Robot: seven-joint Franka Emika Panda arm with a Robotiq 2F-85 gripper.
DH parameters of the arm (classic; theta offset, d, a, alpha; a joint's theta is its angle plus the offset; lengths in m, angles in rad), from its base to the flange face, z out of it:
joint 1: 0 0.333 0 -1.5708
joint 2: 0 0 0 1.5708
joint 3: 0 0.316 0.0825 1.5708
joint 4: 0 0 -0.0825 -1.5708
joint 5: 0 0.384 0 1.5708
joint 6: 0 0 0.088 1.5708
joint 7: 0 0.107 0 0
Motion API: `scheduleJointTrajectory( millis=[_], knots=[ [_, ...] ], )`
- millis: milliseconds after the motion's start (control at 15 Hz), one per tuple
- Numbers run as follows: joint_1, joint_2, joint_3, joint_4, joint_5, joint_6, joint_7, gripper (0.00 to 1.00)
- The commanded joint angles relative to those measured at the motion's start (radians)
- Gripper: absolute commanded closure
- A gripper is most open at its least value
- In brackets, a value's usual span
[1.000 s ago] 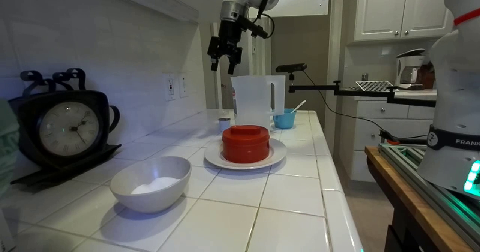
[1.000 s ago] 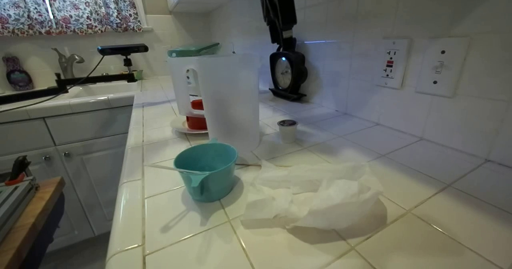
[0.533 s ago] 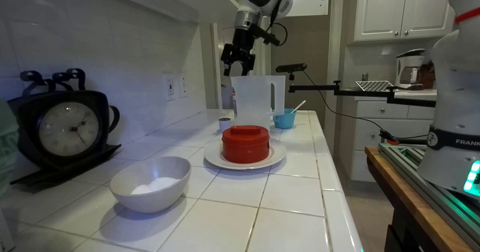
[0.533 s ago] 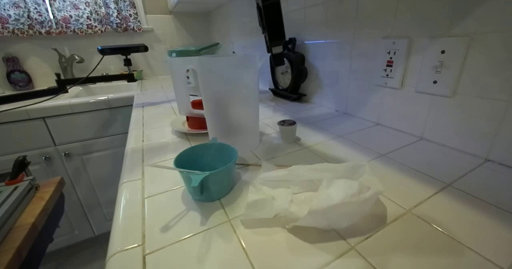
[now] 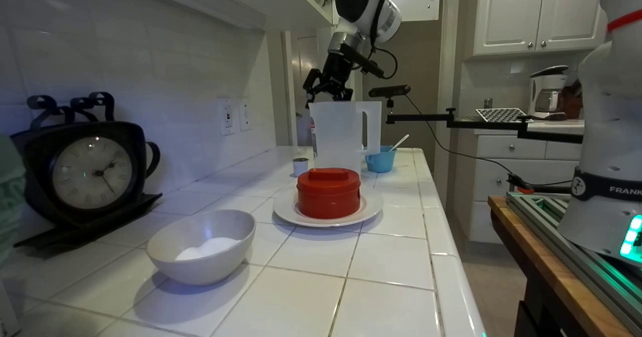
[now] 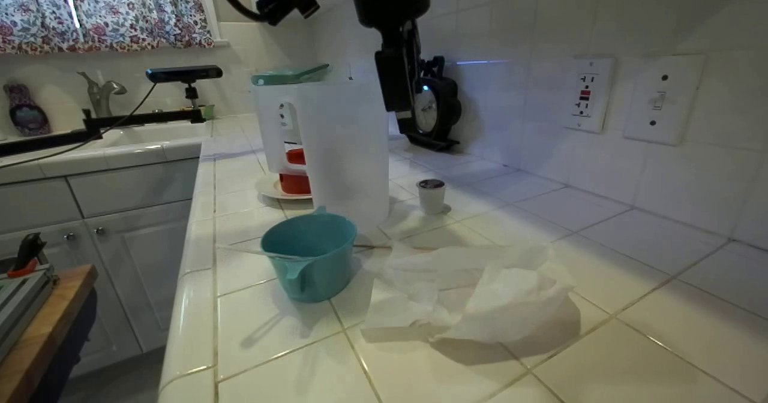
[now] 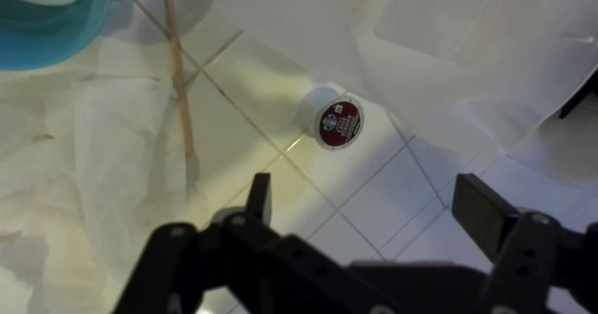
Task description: Pick up the object and put it in the jar
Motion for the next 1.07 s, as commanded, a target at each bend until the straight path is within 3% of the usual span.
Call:
scheduleJointTrajectory(
  millis=[0, 333, 1000],
  knots=[
    [-0.012, 0.031, 0.002, 0.024, 0.095, 0.015, -0.062, 0.00],
    [-0.021, 0.115, 0.009, 0.106, 0.128, -0.006, -0.078, 0.00],
    [-0.026, 0.290, 0.049, 0.318, 0.065, -0.121, -0.052, 0.00]
  ],
)
